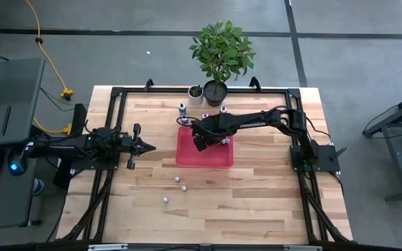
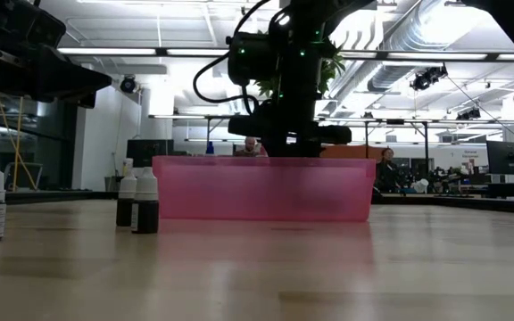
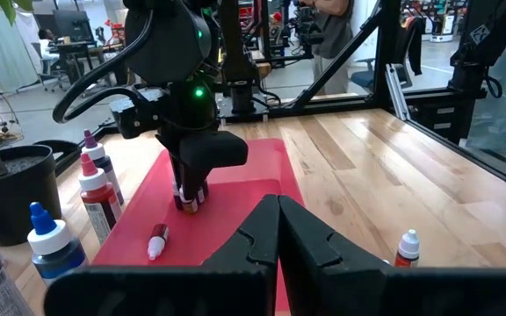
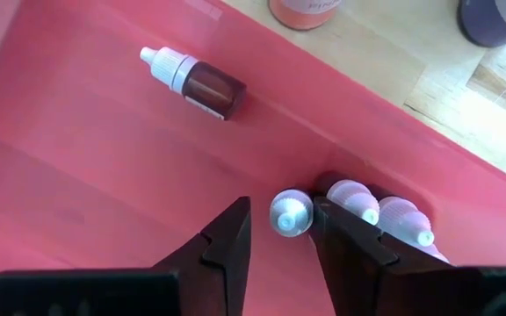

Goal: Pick & Place food coloring
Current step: Put the small green food coloring bottle into the pink container

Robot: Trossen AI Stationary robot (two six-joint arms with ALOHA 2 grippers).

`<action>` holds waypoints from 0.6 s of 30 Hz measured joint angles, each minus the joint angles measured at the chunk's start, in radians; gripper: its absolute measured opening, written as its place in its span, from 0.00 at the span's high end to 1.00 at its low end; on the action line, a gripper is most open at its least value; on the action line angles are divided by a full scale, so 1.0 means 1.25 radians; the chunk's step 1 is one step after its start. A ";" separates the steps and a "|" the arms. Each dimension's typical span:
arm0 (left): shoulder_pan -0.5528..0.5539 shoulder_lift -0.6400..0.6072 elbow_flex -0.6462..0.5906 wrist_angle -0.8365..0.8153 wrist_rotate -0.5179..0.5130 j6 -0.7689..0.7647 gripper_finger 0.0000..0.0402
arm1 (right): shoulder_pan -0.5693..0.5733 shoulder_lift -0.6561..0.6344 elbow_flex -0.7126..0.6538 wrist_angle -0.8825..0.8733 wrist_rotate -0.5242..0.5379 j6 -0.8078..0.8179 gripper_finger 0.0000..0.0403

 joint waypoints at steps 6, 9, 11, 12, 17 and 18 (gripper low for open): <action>0.000 0.000 0.000 0.000 0.000 0.000 1.00 | 0.000 -0.004 0.000 0.000 0.005 0.000 0.71; 0.000 0.000 0.000 0.000 0.000 0.000 1.00 | 0.000 -0.005 0.000 0.000 0.006 0.000 0.71; 0.000 0.000 0.000 0.000 0.000 0.000 1.00 | 0.000 -0.005 0.000 0.000 0.006 0.000 0.71; 0.000 0.000 0.000 0.000 0.000 0.000 1.00 | 0.000 -0.005 0.000 0.000 0.006 0.000 0.71; 0.000 0.000 0.000 0.000 0.000 0.000 1.00 | 0.000 -0.018 0.000 -0.006 0.013 -0.009 0.71; 0.000 0.000 0.000 0.000 0.000 0.000 1.00 | 0.000 -0.024 0.000 -0.007 0.017 -0.013 0.71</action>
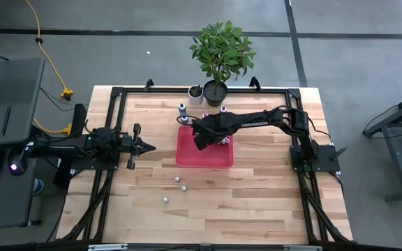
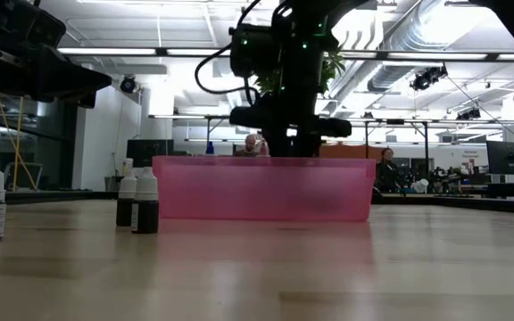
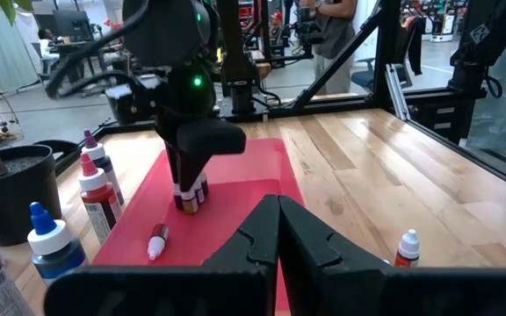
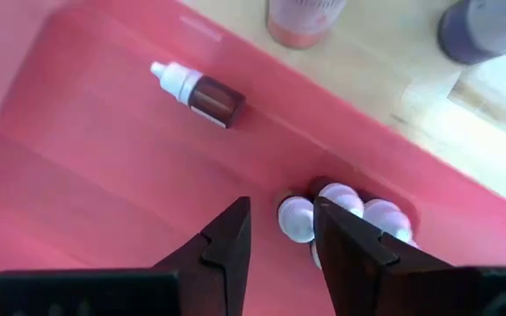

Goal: Pick & Place food coloring
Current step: Put the small green food coloring bottle into the pink container, then put the small red food coloring bottle into the pink container

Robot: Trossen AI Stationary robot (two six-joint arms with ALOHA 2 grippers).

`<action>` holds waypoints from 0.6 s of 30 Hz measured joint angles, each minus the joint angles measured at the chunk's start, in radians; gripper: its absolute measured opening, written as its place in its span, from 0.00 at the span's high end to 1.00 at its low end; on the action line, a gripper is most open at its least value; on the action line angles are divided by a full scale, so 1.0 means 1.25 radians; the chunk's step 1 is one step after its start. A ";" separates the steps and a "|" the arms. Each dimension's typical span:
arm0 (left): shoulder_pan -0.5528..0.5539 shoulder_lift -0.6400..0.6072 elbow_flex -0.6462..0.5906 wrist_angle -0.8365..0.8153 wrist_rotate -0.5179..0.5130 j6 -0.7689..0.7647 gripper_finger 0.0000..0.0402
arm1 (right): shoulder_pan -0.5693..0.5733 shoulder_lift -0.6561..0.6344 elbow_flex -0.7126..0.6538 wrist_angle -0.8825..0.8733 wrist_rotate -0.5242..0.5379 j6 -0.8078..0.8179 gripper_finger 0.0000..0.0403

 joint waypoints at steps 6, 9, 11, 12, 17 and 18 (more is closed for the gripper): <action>0.000 0.000 0.000 0.000 0.000 0.000 1.00 | 0.001 -0.025 0.000 -0.012 0.016 -0.002 0.72; 0.000 0.000 0.000 0.000 0.000 0.000 1.00 | 0.008 -0.034 0.000 -0.006 0.005 -0.002 0.72; 0.000 0.000 0.000 0.000 0.000 0.000 1.00 | 0.016 -0.046 0.000 0.004 0.001 -0.002 0.72; 0.000 0.000 0.000 0.000 0.000 0.000 1.00 | 0.020 -0.054 0.000 0.011 0.001 -0.005 0.72; 0.000 0.000 0.000 0.000 0.000 0.000 1.00 | 0.044 -0.085 0.000 0.037 -0.004 -0.046 0.72; 0.000 0.000 0.000 0.000 0.000 0.000 1.00 | 0.049 -0.089 0.000 0.044 -0.012 -0.061 0.72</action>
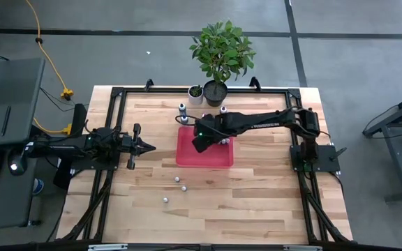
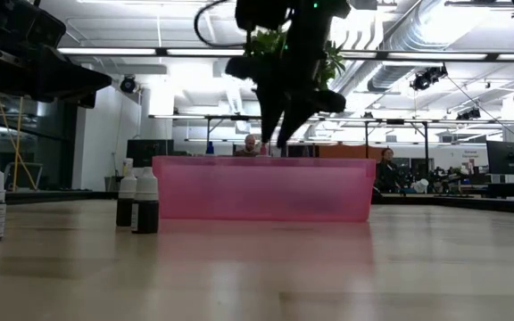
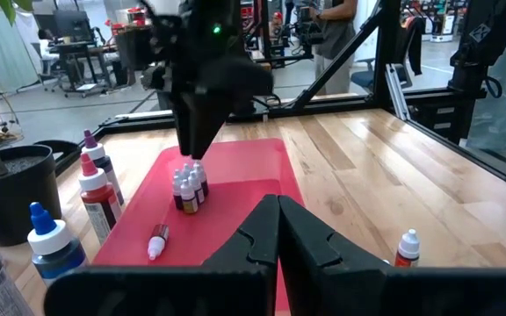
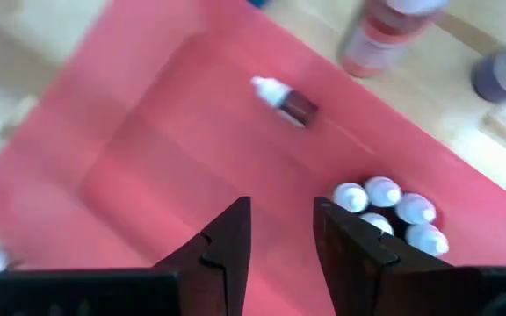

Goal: Pick & Place food coloring
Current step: Put the small red food coloring bottle into the pink container

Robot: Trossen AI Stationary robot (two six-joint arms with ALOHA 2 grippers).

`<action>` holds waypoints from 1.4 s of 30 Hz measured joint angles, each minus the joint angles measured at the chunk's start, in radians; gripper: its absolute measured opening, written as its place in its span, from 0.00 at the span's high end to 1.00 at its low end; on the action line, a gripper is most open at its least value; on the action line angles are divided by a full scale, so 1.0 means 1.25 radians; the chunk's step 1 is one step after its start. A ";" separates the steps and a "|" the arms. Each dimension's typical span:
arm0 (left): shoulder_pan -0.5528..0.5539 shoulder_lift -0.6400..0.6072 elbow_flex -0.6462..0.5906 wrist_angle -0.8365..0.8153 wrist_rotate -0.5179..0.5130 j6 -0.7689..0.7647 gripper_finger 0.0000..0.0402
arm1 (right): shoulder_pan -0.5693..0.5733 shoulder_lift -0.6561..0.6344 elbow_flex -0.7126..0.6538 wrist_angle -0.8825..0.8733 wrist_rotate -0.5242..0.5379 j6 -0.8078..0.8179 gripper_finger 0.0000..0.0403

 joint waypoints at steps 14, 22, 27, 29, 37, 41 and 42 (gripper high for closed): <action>0.000 0.000 0.000 0.000 0.000 0.000 1.00 | 0.079 -0.009 0.145 -0.064 -0.061 -0.235 0.72; 0.000 0.000 0.000 0.000 0.000 0.000 1.00 | 0.163 -0.009 0.210 -0.140 -0.076 -0.369 0.72; 0.000 0.000 0.000 0.000 0.000 0.000 1.00 | 0.210 0.022 0.241 -0.149 -0.134 -0.382 0.72; 0.000 0.000 0.000 0.000 0.000 0.000 1.00 | 0.224 0.049 0.261 -0.149 -0.159 -0.382 0.72; 0.000 0.000 0.000 0.000 0.000 0.000 1.00 | 0.264 0.198 0.385 -0.144 -0.222 -0.410 0.72; 0.000 0.000 0.000 0.000 0.000 0.000 1.00 | 0.275 0.276 0.460 -0.143 -0.204 -0.462 0.72; 0.000 0.000 0.000 0.000 0.000 0.000 1.00 | 0.276 0.295 0.479 -0.142 -0.196 -0.471 0.72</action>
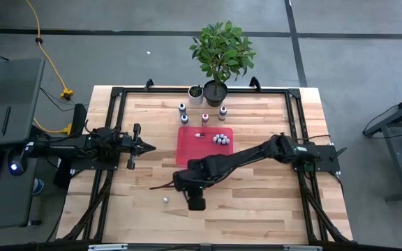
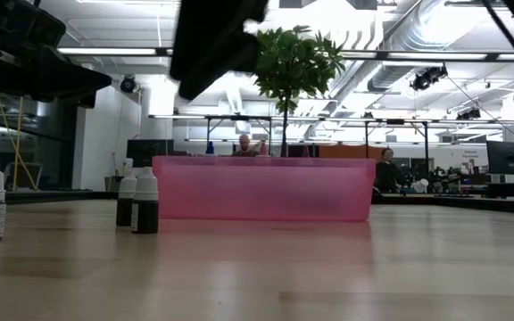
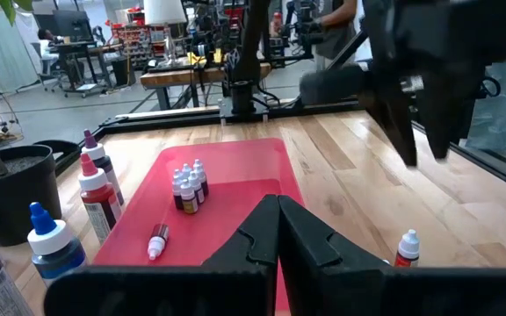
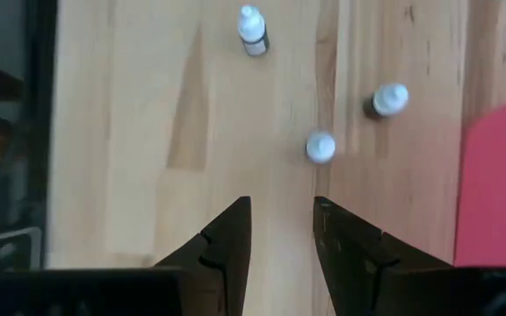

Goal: Pick & Place food coloring
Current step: Put the small red food coloring bottle into the pink container

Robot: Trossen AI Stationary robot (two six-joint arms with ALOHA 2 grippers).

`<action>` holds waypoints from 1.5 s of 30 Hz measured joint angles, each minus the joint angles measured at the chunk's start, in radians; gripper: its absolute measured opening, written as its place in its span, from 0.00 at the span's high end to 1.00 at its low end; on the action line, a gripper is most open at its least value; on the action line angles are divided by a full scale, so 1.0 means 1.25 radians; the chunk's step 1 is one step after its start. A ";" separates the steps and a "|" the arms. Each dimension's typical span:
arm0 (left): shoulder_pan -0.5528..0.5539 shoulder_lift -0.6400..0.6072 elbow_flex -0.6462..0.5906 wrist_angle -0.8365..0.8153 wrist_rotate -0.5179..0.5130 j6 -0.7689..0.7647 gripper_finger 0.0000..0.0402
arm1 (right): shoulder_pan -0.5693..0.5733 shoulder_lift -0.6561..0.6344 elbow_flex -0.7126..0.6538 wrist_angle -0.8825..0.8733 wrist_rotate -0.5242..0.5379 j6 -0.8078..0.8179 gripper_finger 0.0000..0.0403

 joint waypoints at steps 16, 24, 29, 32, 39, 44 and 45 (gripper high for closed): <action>0.000 0.000 0.000 0.000 0.000 0.000 1.00 | -0.001 0.099 0.040 -0.002 0.062 0.006 0.72; 0.000 0.000 0.000 0.000 0.000 0.000 1.00 | -0.005 0.099 0.036 0.001 0.056 0.006 0.72; 0.000 0.000 0.000 0.000 0.000 0.000 1.00 | -0.006 0.099 0.036 0.030 0.051 -0.007 0.72; 0.000 0.000 0.000 0.000 0.000 0.000 1.00 | -0.008 0.099 0.036 0.024 0.063 -0.007 0.72; 0.000 0.000 0.000 0.000 0.000 0.000 1.00 | -0.016 0.102 0.035 0.032 0.063 -0.007 0.72; 0.000 0.000 0.000 0.000 0.000 0.000 1.00 | -0.016 0.109 0.035 0.049 0.054 0.003 0.72; 0.000 0.000 0.000 0.000 0.000 0.000 1.00 | -0.016 0.110 0.035 0.053 0.052 0.003 0.72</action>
